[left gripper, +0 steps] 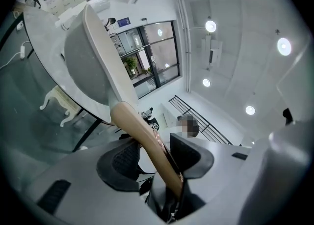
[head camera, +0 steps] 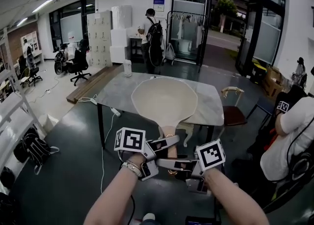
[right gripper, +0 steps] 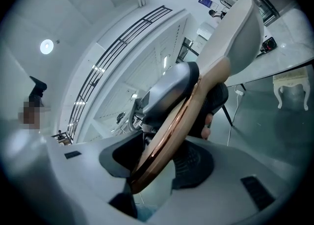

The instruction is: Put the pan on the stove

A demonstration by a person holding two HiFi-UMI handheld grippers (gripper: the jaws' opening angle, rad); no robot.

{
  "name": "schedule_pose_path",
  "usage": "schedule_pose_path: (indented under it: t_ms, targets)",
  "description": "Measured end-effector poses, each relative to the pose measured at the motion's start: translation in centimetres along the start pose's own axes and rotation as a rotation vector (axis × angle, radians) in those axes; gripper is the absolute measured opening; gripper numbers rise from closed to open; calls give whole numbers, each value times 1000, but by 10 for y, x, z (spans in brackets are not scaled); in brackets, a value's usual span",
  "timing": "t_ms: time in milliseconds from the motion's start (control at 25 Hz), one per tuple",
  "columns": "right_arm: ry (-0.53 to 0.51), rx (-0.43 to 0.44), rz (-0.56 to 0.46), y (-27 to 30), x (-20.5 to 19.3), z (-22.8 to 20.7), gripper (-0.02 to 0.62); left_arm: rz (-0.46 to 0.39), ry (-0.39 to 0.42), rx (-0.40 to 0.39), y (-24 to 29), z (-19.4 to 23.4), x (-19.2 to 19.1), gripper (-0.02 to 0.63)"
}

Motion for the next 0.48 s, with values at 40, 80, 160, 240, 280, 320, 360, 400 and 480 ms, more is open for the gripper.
schedule_pose_path:
  t_ms: [40, 80, 160, 240, 280, 320, 360, 400, 480]
  targets:
    - [1, -1, -6, 5, 8, -4, 189, 7, 0, -1, -1, 5, 9, 199]
    - [1, -1, -12, 10, 15, -8, 189, 15, 0, -2, -2, 10, 17, 199]
    - [0, -2, -23, 20, 28, -17, 189, 29, 3, -5, -5, 20, 31, 199]
    - [-4, -8, -32, 29, 38, -25, 189, 37, 8, -19, -7, 28, 44, 199]
    - [-6, -12, -35, 32, 43, -29, 189, 40, 12, -30, -7, 31, 50, 199]
    - [-6, -17, -40, 35, 48, -32, 189, 44, 16, -38, -7, 33, 56, 199]
    - [-5, -20, -46, 37, 53, -34, 189, 48, 18, -36, -7, 35, 61, 199]
    - [-5, -23, -52, 38, 57, -36, 189, 52, 18, -32, -7, 38, 66, 199]
    - [-5, -25, -61, 41, 66, -39, 190, 58, 12, -33, -6, 42, 75, 199]
Point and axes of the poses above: the fingertips, and each gripper's own axes: y forward along the fingers, z to its left, x out of its top, the point moved 4 cm from there along -y, backward along the fingers, and after that the axes turned 2 degrees about -x, right-handed, at the moved point
